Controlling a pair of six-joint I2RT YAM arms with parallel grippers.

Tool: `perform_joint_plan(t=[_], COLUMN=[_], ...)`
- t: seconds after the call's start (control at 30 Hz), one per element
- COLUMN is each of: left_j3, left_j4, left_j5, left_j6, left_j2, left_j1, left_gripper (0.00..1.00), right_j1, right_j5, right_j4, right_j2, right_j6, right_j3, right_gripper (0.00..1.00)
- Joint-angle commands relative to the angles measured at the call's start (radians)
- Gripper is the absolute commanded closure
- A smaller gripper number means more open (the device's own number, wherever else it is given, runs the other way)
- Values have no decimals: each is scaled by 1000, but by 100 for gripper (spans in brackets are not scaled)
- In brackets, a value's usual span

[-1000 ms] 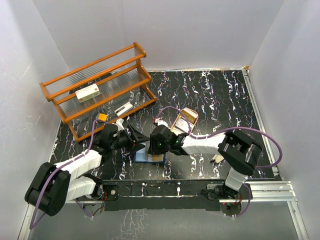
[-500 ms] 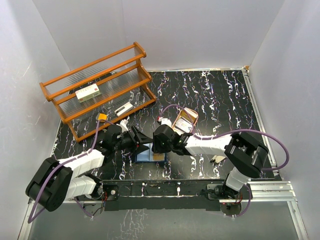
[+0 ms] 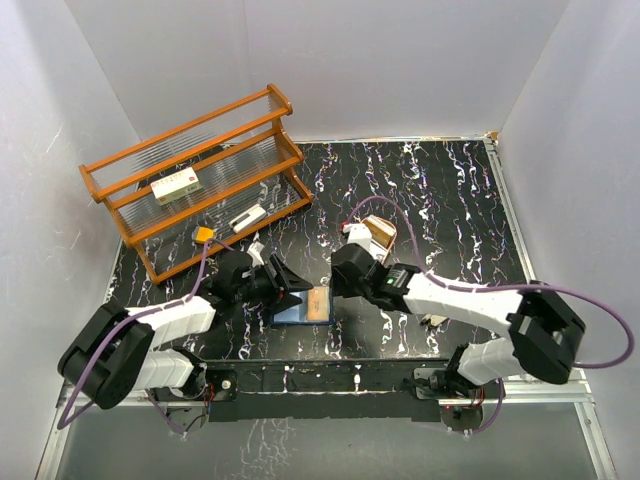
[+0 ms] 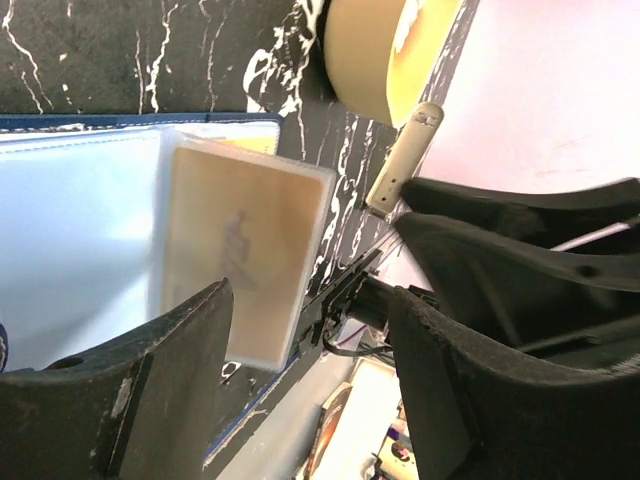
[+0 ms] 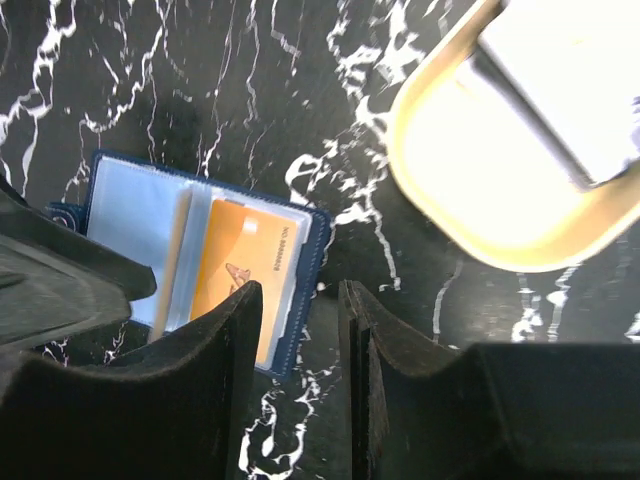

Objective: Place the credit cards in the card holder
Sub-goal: Turn over the card slot in the card holder, then pick up the credit card from the storage box.

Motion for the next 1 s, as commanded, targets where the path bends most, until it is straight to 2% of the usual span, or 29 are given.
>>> perform_joint_plan(t=[0.0,0.17,0.3,0.4,0.53,0.77,0.97], left_j3=[29,58,106,159,223,327,392], left_j4=[54,-9,-175,-315,-475,-712,-844], left_j5=[-6,-20,-57,-86,-141,-257,-361], left_j6=[-3,50,157,244,339,486,613], left_j2=[41,34,-14,-51,-110,-197,-293], left_j1=[-25,-29,-29,-29,-29,-30,-29], left_gripper=[38,39,37,13,2,1,1], right_j1=[-37,-144,-253,-319,-370,-438,-465], right_j5=[93,69,31,39,74,118,65], right_j4=[-55,-62,-45,-67,-78,-126,-128], right_j2=[-110,-147,-111,-52,37,185,268], right_j6=[-103,-219,-342,-417,-530,-695,-745], right_j3=[14,53,106,174,264,380,403], right_gripper=[64,62,58,55,53,50,49])
